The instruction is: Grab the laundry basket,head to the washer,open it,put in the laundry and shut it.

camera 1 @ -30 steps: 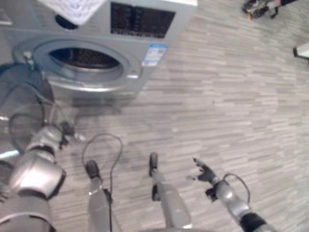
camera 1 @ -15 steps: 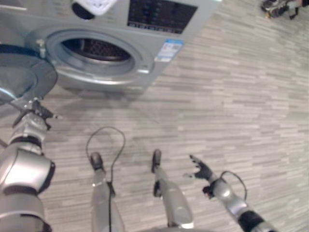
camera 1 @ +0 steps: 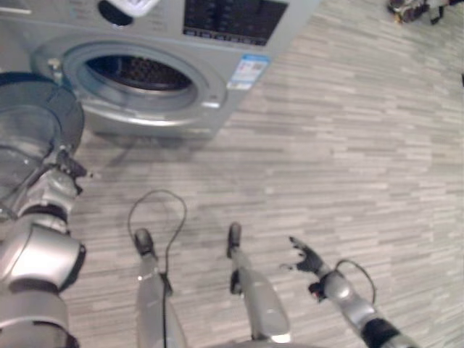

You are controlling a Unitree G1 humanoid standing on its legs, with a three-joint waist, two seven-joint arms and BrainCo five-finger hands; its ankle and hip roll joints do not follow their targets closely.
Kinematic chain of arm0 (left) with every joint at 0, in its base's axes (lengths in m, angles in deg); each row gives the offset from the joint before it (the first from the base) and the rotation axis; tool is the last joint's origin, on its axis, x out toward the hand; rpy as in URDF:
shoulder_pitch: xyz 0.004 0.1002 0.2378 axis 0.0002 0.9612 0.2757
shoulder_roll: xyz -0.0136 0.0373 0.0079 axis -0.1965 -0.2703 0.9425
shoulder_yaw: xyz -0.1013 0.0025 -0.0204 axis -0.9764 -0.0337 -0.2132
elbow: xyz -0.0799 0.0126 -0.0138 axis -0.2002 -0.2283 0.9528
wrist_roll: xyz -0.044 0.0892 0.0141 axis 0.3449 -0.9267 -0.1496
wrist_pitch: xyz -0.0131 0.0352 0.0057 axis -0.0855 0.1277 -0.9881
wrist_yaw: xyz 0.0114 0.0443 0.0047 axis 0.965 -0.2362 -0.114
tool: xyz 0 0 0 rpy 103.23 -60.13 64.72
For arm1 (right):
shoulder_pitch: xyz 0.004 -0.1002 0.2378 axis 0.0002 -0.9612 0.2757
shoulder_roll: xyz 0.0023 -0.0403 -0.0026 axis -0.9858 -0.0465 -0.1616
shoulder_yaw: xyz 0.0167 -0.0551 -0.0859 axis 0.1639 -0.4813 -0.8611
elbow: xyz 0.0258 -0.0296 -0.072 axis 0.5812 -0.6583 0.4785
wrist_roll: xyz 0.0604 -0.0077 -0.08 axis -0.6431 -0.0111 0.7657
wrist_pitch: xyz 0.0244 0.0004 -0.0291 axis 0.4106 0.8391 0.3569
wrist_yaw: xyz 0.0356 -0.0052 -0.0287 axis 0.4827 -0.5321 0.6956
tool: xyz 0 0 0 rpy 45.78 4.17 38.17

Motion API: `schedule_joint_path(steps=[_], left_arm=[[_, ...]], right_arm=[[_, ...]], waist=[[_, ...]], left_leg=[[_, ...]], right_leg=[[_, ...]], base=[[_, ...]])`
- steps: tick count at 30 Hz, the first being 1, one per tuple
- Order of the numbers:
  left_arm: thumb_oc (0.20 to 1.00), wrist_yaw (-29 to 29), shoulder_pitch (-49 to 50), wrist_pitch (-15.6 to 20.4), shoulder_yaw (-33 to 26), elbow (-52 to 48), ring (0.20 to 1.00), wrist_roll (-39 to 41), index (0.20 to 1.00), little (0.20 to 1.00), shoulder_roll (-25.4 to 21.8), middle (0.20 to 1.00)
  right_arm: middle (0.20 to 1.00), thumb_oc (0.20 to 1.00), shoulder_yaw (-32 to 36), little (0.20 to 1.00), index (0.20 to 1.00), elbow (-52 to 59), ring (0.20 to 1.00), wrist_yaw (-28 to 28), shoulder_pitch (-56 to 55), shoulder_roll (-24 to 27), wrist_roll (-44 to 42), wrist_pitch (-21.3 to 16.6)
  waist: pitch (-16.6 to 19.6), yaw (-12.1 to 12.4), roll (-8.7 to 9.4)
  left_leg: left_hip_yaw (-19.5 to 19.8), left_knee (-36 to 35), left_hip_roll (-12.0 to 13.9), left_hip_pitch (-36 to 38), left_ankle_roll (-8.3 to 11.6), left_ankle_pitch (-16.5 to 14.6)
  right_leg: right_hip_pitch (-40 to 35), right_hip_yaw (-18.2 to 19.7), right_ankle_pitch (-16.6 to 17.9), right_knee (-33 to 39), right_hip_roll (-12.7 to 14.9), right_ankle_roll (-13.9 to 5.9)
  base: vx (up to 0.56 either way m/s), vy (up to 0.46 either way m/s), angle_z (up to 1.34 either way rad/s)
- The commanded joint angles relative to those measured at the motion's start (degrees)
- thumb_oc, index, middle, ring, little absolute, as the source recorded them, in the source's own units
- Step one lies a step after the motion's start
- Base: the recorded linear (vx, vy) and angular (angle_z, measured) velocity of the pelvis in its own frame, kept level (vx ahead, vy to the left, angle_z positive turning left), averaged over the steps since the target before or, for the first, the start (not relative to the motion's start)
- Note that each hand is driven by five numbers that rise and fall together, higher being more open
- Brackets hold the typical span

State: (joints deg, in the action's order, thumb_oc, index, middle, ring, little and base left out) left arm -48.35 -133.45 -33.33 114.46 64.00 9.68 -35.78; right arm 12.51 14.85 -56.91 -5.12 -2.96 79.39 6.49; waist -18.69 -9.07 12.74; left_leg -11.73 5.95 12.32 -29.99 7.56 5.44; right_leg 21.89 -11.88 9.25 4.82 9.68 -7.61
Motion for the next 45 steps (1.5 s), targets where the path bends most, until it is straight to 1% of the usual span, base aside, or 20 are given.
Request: schedule_joint_path(steps=[1, 12, 17, 18, 20, 23, 24, 29, 30, 31, 32, 33, 34, 35, 36, 39, 40, 41, 45], left_arm=[[1.000, 2.4, -1.0, 0.5, 1.0, 1.2, 1.000, -1.2, 1.000, 1.000, -3.1, 1.000], [1.000, 2.6, -0.6, 0.7, 1.1, 0.9, 1.000, -1.2, 1.000, 1.000, -2.2, 1.000], [1.000, 2.6, -0.6, 0.7, 1.1, 0.9, 1.000, -1.2, 1.000, 1.000, -2.2, 1.000], [1.000, 1.5, 3.7, 1.6, 1.9, -0.8, 1.000, -2.7, 1.000, 1.000, -0.1, 1.000], [1.000, 1.5, 4.8, 1.6, 1.7, -1.2, 1.000, -3.1, 1.000, 1.000, 0.3, 1.000], [1.000, 1.7, 12.0, 2.4, -0.2, -4.2, 1.000, -4.2, 1.000, 1.000, 2.9, 1.000], [1.000, 2.4, 16.3, 3.0, -1.7, -6.7, 1.000, -4.1, 1.000, 1.000, 4.3, 1.000], [1.000, 5.7, 31.2, 5.1, -7.1, -16.3, 1.000, -1.9, 1.000, 1.000, 10.6, 1.000], [1.000, 6.3, 34.1, 5.4, -7.9, -18.1, 1.000, -1.6, 1.000, 1.000, 12.1, 1.000], [1.000, 6.3, 34.3, 5.4, -7.9, -18.2, 1.000, -1.6, 1.000, 1.000, 12.2, 1.000], [1.000, 6.8, 37.4, 6.0, -8.9, -19.1, 1.000, -1.3, 1.000, 1.000, 14.2, 1.000], [1.000, 7.6, 42.6, 6.7, -10.4, -20.3, 1.000, -0.6, 1.000, 1.000, 17.7, 1.000], [1.000, 8.0, 44.8, 6.8, -10.8, -20.5, 1.000, -0.3, 1.000, 1.000, 19.3, 1.000], [1.000, 8.0, 44.8, 6.8, -10.8, -20.5, 1.000, -0.3, 1.000, 1.000, 19.3, 1.000], [1.000, 8.6, 48.4, 7.2, -11.3, -20.3, 1.000, -0.7, 1.000, 1.000, 22.0, 1.000], [1.000, 9.1, 52.1, 7.4, -12.3, -17.0, 1.000, -1.1, 1.000, 1.000, 24.7, 1.000], [1.000, 9.1, 52.0, 7.4, -12.3, -17.0, 1.000, -1.1, 1.000, 1.000, 24.7, 1.000], [1.000, 9.5, 53.3, 7.5, -13.5, -13.3, 1.000, -0.1, 1.000, 1.000, 26.9, 1.000], [1.000, 9.0, 54.2, 7.2, -14.7, -7.6, 1.000, 1.2, 1.000, 1.000, 29.4, 1.000]], right_arm=[[1.000, 1.000, 1.4, 1.000, 1.000, 0.4, 1.000, 0.0, -1.9, 3.5, -1.2, -0.6], [1.000, 1.000, 1.5, 1.000, 1.000, -0.2, 1.000, -0.1, -1.7, 3.7, -0.6, -0.5], [1.000, 1.000, 1.5, 1.000, 1.000, -0.2, 1.000, -0.1, -1.7, 3.7, -0.6, -0.5], [1.000, 1.000, 1.4, 1.000, 1.000, -0.9, 1.000, 0.1, -1.5, 3.5, 0.0, -0.2], [1.000, 1.000, 1.4, 1.000, 1.000, -1.2, 1.000, 0.1, -1.6, 3.6, 0.2, -0.2], [1.000, 1.000, 2.1, 1.000, 1.000, -2.4, 1.000, 0.0, -2.1, 3.3, 1.5, -0.1], [1.000, 1.000, 2.8, 1.000, 1.000, -3.2, 1.000, -0.1, -2.5, 2.8, 1.8, 0.1], [1.000, 1.000, 5.5, 1.000, 1.000, -6.4, 1.000, -0.8, -3.8, 0.5, 2.6, 0.4], [1.000, 1.000, 6.1, 1.000, 1.000, -7.5, 1.000, -1.1, -4.1, -0.1, 2.6, 0.5], [1.000, 1.000, 6.0, 1.000, 1.000, -7.5, 1.000, -1.1, -4.2, -0.1, 2.6, 0.4], [1.000, 1.000, 6.7, 1.000, 1.000, -9.0, 1.000, -1.4, -4.2, -1.0, 2.9, 0.5], [1.000, 1.000, 7.2, 1.000, 1.000, -11.6, 1.000, -1.6, -5.0, -2.3, 3.4, 0.6], [1.000, 1.000, 7.6, 1.000, 1.000, -13.0, 1.000, -1.6, -5.1, -3.1, 3.4, 0.7], [1.000, 1.000, 7.6, 1.000, 1.000, -13.0, 1.000, -1.6, -5.1, -3.1, 3.4, 0.7], [1.000, 1.000, 8.0, 1.000, 1.000, -15.6, 1.000, -1.8, -5.4, -4.5, 3.5, 0.9], [1.000, 1.000, 8.8, 1.000, 1.000, -19.5, 1.000, -2.3, -5.9, -6.2, 3.2, 0.8], [1.000, 1.000, 8.8, 1.000, 1.000, -19.6, 1.000, -2.3, -5.9, -6.2, 3.2, 0.8], [1.000, 1.000, 9.2, 1.000, 1.000, -22.1, 1.000, -2.6, -6.0, -7.5, 2.5, 0.6], [1.000, 1.000, 9.0, 1.000, 1.000, -26.0, 1.000, -2.8, -6.0, -9.7, 1.8, 0.6]], waist=[[0.8, 1.1, -0.19], [1.2, 1.3, -0.84], [1.2, 1.3, -0.85], [2.0, 1.5, -1.50], [2.3, 1.6, -1.71], [3.3, 2.2, -2.77], [3.7, 3.0, -3.45], [4.3, 6.0, -5.82], [4.4, 6.5, -6.11], [4.4, 6.5, -6.13], [4.4, 7.2, -6.39], [5.1, 8.2, -6.96], [5.5, 8.7, -7.23], [5.4, 8.7, -7.23], [6.3, 9.7, -7.74], [8.0, 11.0, -8.31], [8.0, 10.9, -8.32], [9.4, 11.7, -8.55], [11.6, 12.5, -8.83]], left_leg=[[3.1, 2.9, -0.1, -0.2, -0.49, -4.1], [3.3, 3.1, -0.2, -0.3, -0.49, -4.1], [3.3, 3.1, -0.2, -0.3, -0.49, -4.1], [3.2, 3.4, -0.3, 0.6, -0.70, -4.7], [3.1, 3.5, -0.4, 0.9, -0.76, -4.9], [2.9, 3.7, -0.9, 2.6, -1.14, -5.8], [3.0, 3.9, -1.2, 3.6, -1.41, -6.4], [3.4, 3.8, -2.5, 7.5, -2.21, -7.4], [3.5, 3.7, -2.8, 8.5, -2.33, -7.5], [3.5, 3.7, -2.8, 8.6, -2.33, -7.5], [3.3, 3.4, -3.2, 9.0, -3.02, -6.2], [3.8, 2.7, -3.6, 11.1, -3.17, -6.2], [4.1, 2.3, -3.7, 12.2, -3.24, -6.3], [4.1, 2.3, -3.7, 12.2, -3.24, -6.3], [4.7, 1.9, -3.9, 13.7, -3.31, -6.3], [5.7, 0.8, -4.2, 15.9, -3.35, -6.1], [5.7, 0.7, -4.2, 16.0, -3.34, -6.1], [6.2, -0.1, -4.5, 17.3, -3.32, -5.9], [6.9, -1.8, -4.6, 19.9, -3.06, -5.5]], right_leg=[[-2.7, 0.2, -2.5, -3.2, 4.0, -4.88], [-2.8, 0.2, -2.6, -3.4, 4.0, -4.82], [-2.8, 0.2, -2.6, -3.4, 4.0, -4.82], [-3.5, 0.3, -3.1, -3.9, 4.3, -4.77], [-3.8, 0.4, -3.2, -4.0, 4.3, -4.72], [-5.0, 0.4, -4.2, -5.1, 4.8, -4.54], [-5.7, 0.2, -4.8, -6.0, 5.2, -4.40], [-9.0, -0.9, -7.0, -8.0, 6.3, -3.79], [-9.8, -1.1, -7.4, -8.2, 6.5, -3.65], [-9.9, -1.1, -7.5, -8.2, 6.5, -3.65], [-10.3, -1.9, -7.0, -8.4, 7.0, -3.19], [-12.5, -2.7, -7.7, -8.3, 7.2, -3.02], [-13.5, -3.2, -8.0, -8.3, 7.3, -2.96], [-13.5, -3.2, -8.0, -8.3, 7.3, -2.96], [-15.5, -4.1, -8.6, -8.2, 7.5, -2.89], [-18.3, -5.7, -9.4, -8.0, 7.4, -2.81], [-18.4, -5.7, -9.4, -8.0, 7.4, -2.81], [-19.9, -6.5, -9.8, -7.8, 7.3, -2.72], [-22.8, -8.0, -11.0, -7.6, 6.9, -2.48]], base=[[0.00, 0.000, 0.00], [0.00, 0.002, 0.01], [0.00, 0.000, 0.00], [0.03, 0.038, 0.00], [0.04, 0.036, -0.06], [0.08, 0.046, -0.01], [0.12, 0.063, 0.05], [0.12, 0.039, 0.08], [0.09, 0.014, 0.12], [0.02, 0.011, 0.16], [0.07, -0.010, 0.29], [0.12, -0.020, 0.26], [0.15, -0.030, 0.23], [0.12, -0.050, 0.14], [0.11, -0.053, 0.21], [0.10, -0.070, 0.32], [0.10, -0.050, 0.38], [0.10, -0.046, 0.24], [0.10, -0.047, 0.12]])
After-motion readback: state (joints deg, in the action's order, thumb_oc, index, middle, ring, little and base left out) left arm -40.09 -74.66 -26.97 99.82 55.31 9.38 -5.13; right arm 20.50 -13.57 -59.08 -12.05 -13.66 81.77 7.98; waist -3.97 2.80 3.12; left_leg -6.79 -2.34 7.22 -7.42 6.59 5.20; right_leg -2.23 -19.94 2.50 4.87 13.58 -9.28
